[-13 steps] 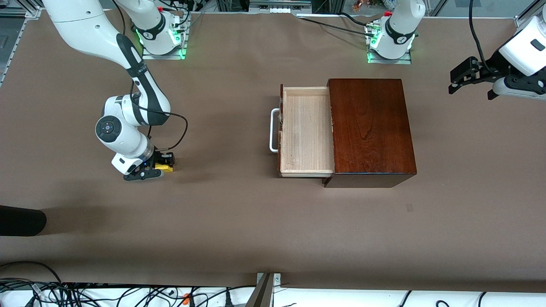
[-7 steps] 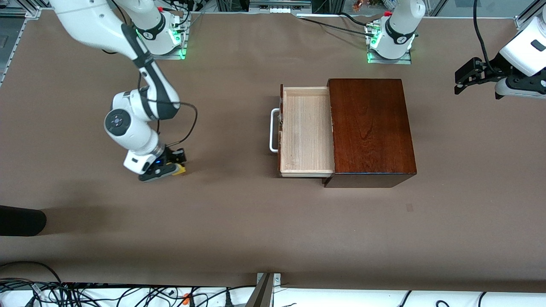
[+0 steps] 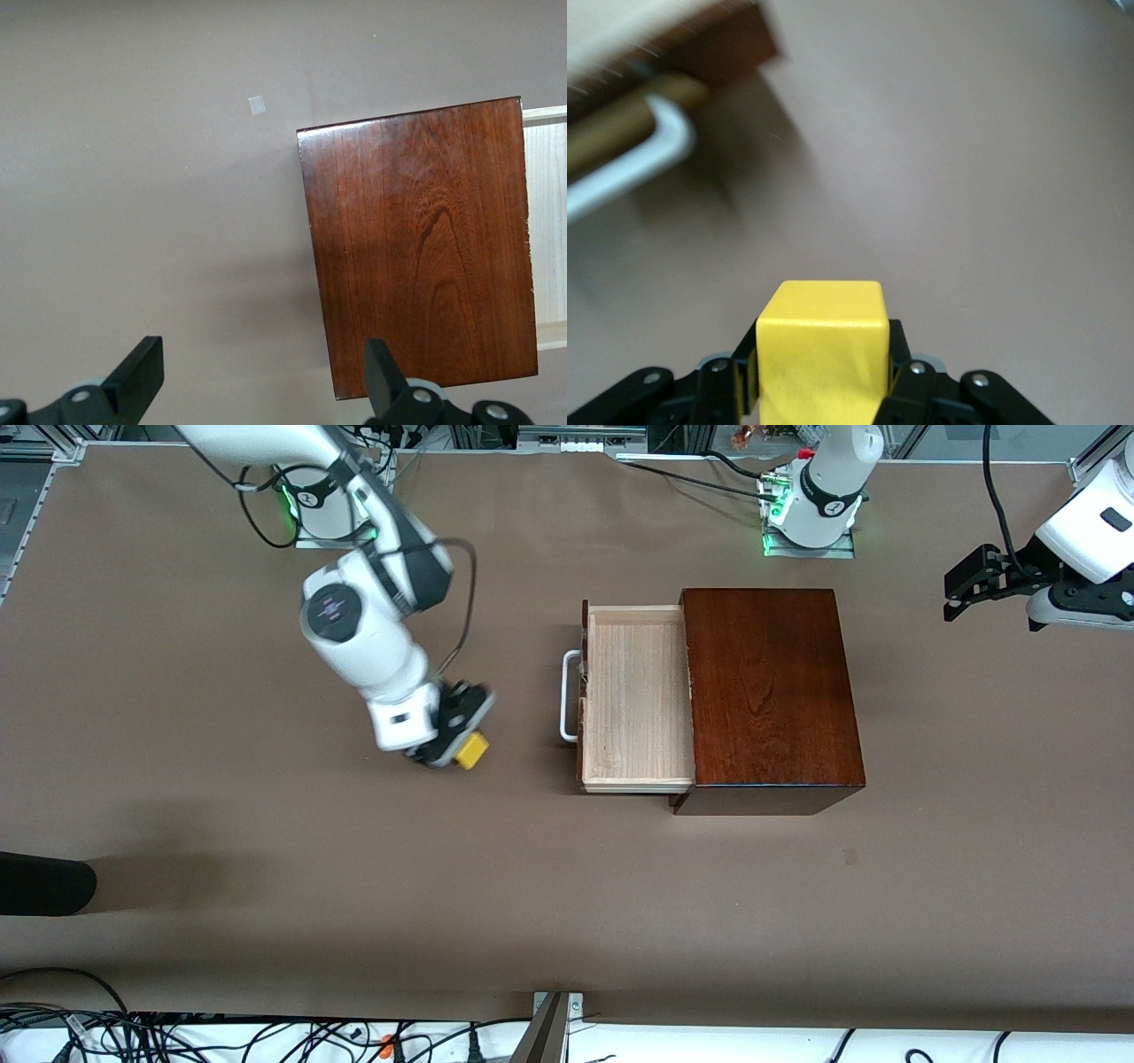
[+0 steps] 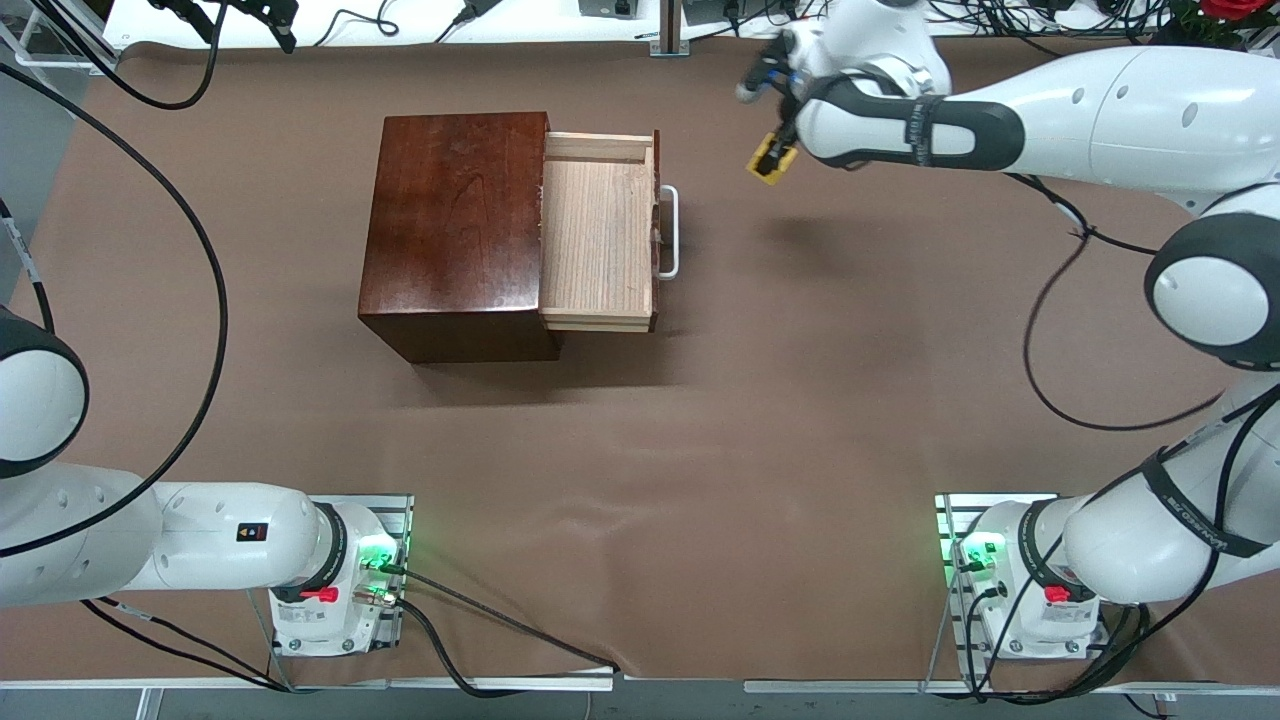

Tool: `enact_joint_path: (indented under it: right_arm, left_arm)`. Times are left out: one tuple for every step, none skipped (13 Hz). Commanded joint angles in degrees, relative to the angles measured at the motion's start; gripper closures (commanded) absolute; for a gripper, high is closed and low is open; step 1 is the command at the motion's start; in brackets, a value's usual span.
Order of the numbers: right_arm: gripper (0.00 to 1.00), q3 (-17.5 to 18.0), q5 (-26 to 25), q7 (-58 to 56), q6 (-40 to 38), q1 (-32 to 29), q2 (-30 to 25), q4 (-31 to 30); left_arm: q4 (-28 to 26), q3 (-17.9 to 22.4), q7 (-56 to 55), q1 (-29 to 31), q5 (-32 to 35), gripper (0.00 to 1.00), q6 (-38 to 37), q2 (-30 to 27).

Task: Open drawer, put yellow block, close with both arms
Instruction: 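Carry the yellow cube with the right gripper over the open drawer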

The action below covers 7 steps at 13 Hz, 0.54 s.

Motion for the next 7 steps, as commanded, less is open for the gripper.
enact_joint_path:
  right_arm:
    - [0.71,-0.22,-3.9,-1.25,-10.71,7.16,4.15,13.08]
    - [0.71,-0.31,-4.17,-0.98,-13.26,10.41,4.94,15.73]
    - [0.73,-0.4,-4.7,-0.89,-13.72,12.62,5.73,17.49]
    - [0.74,-0.4,-4.96,-0.89,-13.82,14.03,6.26,18.64]
    - [0.75,-0.4,-4.88,-0.8,-13.82,15.35,6.7,19.09]
    - [0.75,-0.4,-4.88,-0.45,-13.73,16.41,6.8,19.36]
    - [0.75,-0.4,-5.05,0.25,-13.73,17.55,6.88,19.62]
  left_arm:
    - [0.43,0.53,0.28,-0.75,1.07,0.0,-0.19,-0.26]
    - [0.52,0.53,0.36,-0.75,1.07,0.0,-0.1,-0.25]
    - [0.78,0.53,0.36,-0.75,1.07,0.0,-0.19,-0.25]
    - [1.05,0.44,0.36,-0.84,1.07,0.0,-0.19,-0.17]
    - [1.05,0.44,0.36,-0.84,1.07,0.0,-0.19,-0.16]
    - [1.14,0.44,0.28,-0.84,1.07,0.0,-0.19,0.01]
    - [1.14,0.53,0.28,-0.84,1.07,0.0,-0.19,0.01]
